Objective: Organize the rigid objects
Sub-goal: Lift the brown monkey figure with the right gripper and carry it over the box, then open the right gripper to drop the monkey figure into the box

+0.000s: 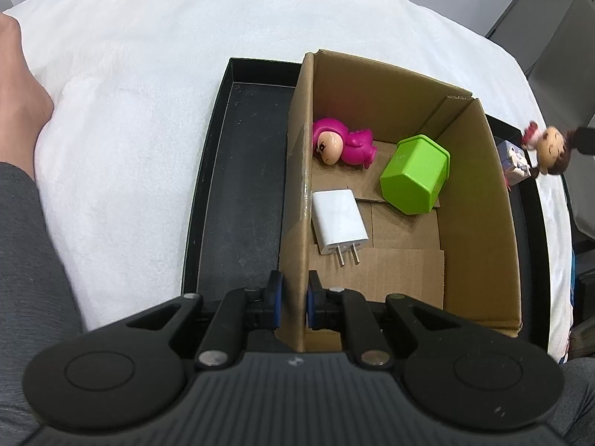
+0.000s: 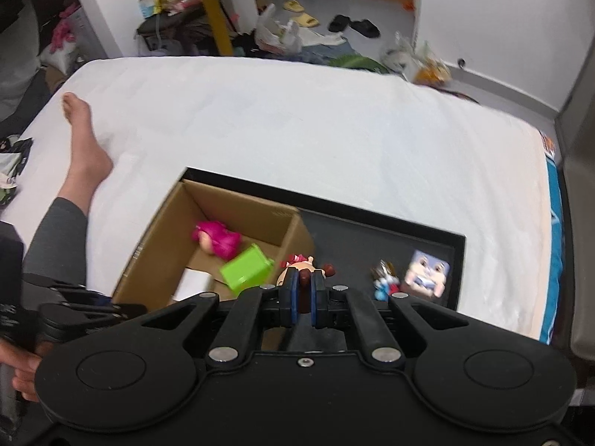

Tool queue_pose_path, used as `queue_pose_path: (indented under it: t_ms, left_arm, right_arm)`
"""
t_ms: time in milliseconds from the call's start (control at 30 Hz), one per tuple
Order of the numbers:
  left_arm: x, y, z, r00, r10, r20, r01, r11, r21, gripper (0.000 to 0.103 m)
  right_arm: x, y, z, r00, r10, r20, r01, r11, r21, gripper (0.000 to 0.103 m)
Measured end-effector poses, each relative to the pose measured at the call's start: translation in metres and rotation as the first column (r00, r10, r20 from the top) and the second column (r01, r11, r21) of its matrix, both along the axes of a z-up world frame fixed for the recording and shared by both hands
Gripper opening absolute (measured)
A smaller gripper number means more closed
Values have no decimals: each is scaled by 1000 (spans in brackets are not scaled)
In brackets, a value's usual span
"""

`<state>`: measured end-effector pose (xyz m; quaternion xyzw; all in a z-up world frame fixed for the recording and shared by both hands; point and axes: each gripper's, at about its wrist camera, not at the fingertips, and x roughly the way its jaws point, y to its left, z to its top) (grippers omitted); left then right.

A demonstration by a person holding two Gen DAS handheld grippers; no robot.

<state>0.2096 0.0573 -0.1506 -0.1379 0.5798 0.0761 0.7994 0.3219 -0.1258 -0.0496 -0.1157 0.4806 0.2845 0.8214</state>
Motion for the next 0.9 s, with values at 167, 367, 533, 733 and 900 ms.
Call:
queue_pose_path:
  t_ms: [167, 367, 533, 733, 900]
  left_arm:
    - [-1, 2, 0, 1000, -1, 7, 2, 1000, -11, 12]
    - [-3, 2, 0, 1000, -5, 11, 5, 1000, -16, 12]
    - [-1, 1, 1, 1000, -8, 12, 8, 1000, -17, 12]
    - [-2, 1, 1, 1000, -13, 9, 13, 1000, -17, 12]
    - [0, 1, 1, 1000, -14, 6, 14, 1000, -15, 12]
  right_arm:
    - [-4, 22, 7, 999, 40, 2, -40, 999, 17, 7]
    - [-8, 46, 2, 998, 65, -4, -65, 998, 10, 7]
    - [-12, 64, -8, 996, 86, -24, -86, 996, 9, 7]
    - [-16, 87, -21, 993, 107, -45, -107, 994, 15, 7]
    - [-16, 97, -38, 990, 115, -79, -115, 993, 7, 7]
